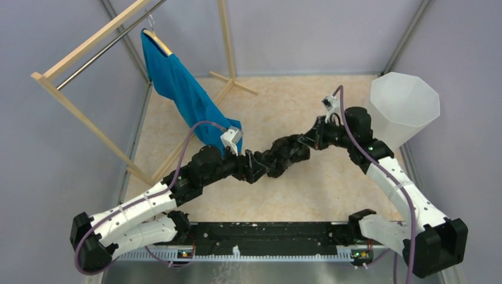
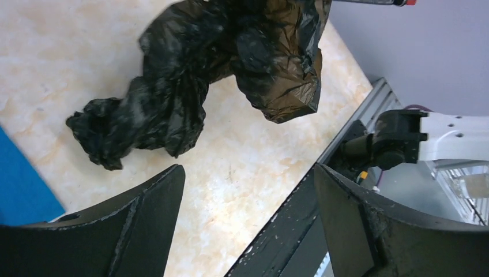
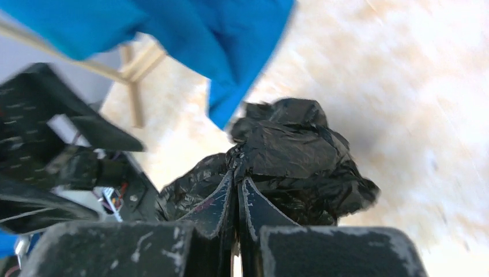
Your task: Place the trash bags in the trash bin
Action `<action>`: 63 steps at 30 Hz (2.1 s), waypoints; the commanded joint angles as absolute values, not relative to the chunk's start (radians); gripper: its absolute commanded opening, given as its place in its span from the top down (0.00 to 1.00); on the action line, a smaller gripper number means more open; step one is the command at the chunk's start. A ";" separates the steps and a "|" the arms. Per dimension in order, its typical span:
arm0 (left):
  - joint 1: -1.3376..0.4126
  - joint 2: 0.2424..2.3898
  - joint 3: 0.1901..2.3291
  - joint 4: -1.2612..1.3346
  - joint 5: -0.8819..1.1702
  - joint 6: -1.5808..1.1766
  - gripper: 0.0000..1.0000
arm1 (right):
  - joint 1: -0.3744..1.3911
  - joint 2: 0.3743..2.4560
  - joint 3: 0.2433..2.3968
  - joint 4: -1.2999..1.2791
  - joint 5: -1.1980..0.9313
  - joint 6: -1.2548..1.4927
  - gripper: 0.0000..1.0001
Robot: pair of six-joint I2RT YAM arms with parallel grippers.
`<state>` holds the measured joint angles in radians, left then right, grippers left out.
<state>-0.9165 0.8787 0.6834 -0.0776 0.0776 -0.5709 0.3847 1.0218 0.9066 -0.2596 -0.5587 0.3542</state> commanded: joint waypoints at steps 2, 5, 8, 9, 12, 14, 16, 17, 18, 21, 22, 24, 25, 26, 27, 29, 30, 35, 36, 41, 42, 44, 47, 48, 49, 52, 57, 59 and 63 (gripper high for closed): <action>-0.919 0.883 0.643 -0.091 0.008 -0.592 0.13 | 0.299 1.011 0.827 -0.452 -0.469 0.338 1.00; -0.919 0.957 0.648 -0.046 0.037 -0.591 0.16 | 0.299 0.970 0.787 -0.492 -0.399 0.323 1.00; -0.919 1.050 0.676 -0.008 0.083 -0.592 0.18 | 0.300 0.925 0.769 -0.485 -0.402 0.339 1.00; -0.919 1.082 0.689 0.018 0.105 -0.592 0.19 | 0.300 0.916 0.770 -0.474 -0.428 0.347 1.00; -0.919 1.163 0.727 0.055 0.169 -0.585 0.14 | 0.299 0.904 0.779 -0.451 -0.506 0.354 1.00; -0.919 1.210 0.748 0.059 0.179 -0.582 0.03 | 0.299 0.899 0.791 -0.457 -0.544 0.345 1.00; -0.918 1.260 0.754 0.064 0.151 -0.594 0.01 | 0.300 0.881 0.800 -0.453 -0.590 0.340 1.00; -0.917 1.287 0.761 0.063 0.135 -0.602 0.01 | 0.299 0.867 0.799 -0.441 -0.615 0.346 1.00; -0.917 1.314 0.774 0.057 0.118 -0.608 0.01 | 0.299 0.854 0.798 -0.428 -0.639 0.355 1.00; -0.917 1.396 0.814 0.041 0.044 -0.605 0.01 | 0.300 0.823 0.803 -0.416 -0.673 0.381 1.00; -0.917 1.425 0.829 0.034 0.013 -0.596 0.02 | 0.300 0.817 0.813 -0.420 -0.675 0.386 1.00; -0.917 1.492 0.870 0.008 -0.062 -0.583 0.02 | 0.299 0.805 0.829 -0.428 -0.682 0.398 1.00; -0.917 1.524 0.889 -0.017 -0.073 -0.580 0.01 | 0.299 0.799 0.839 -0.433 -0.686 0.403 1.00; -0.917 1.557 0.906 -0.029 -0.077 -0.575 0.01 | 0.299 0.793 0.850 -0.435 -0.690 0.408 1.00; -0.917 1.581 0.918 -0.036 -0.080 -0.571 0.01 | 0.299 0.785 0.861 -0.439 -0.695 0.411 1.00; -0.918 1.604 0.923 -0.035 -0.107 -0.568 0.03 | 0.299 0.768 0.875 -0.439 -0.700 0.420 1.00; -0.917 1.603 0.918 -0.037 -0.140 -0.566 0.09 | 0.300 0.760 0.883 -0.441 -0.696 0.420 1.00; -0.885 1.552 0.899 -0.102 -0.257 -0.548 0.57 | 0.300 0.712 0.923 -0.490 -0.612 0.399 1.00; -0.878 1.531 0.894 -0.116 -0.264 -0.547 0.67 | 0.299 0.705 0.930 -0.497 -0.596 0.391 1.00; -0.874 1.312 0.801 -0.136 -0.245 -0.525 0.78 | 0.299 0.686 0.974 -0.587 -0.417 0.317 1.00; -0.874 1.258 0.783 -0.142 -0.230 -0.525 0.79 | 0.300 0.684 0.975 -0.602 -0.364 0.313 1.00; -0.874 1.158 0.749 -0.143 -0.173 -0.510 0.79 | 0.299 0.682 0.973 -0.618 -0.282 0.315 1.00; -0.874 1.038 0.718 -0.147 -0.085 -0.490 0.81 | 0.299 0.695 0.959 -0.627 -0.214 0.331 1.00; -0.874 1.008 0.716 -0.153 -0.060 -0.483 0.82 | 0.299 0.700 0.954 -0.624 -0.214 0.335 1.00; -0.874 0.979 0.719 -0.172 -0.048 -0.482 0.84 | 0.299 0.706 0.947 -0.616 -0.228 0.337 0.99; -0.874 0.916 0.736 -0.225 -0.038 -0.488 0.88 | 0.300 0.731 0.930 -0.598 -0.276 0.337 0.74; -0.874 0.861 0.756 -0.229 0.011 -0.528 0.89 | 0.301 0.820 0.900 -0.591 -0.443 0.321 0.43; -0.874 0.865 0.765 -0.227 0.044 -0.550 0.89 | 0.313 0.838 0.871 -0.574 -0.476 0.333 0.37; -0.874 0.878 0.766 -0.225 0.052 -0.581 0.90 | 0.348 0.815 0.811 -0.530 -0.436 0.350 0.30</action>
<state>-0.8764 0.8749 0.7368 -0.2371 0.0120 -0.5415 0.3187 0.8433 0.8494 -0.5896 -0.4137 0.3370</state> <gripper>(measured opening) 0.102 0.679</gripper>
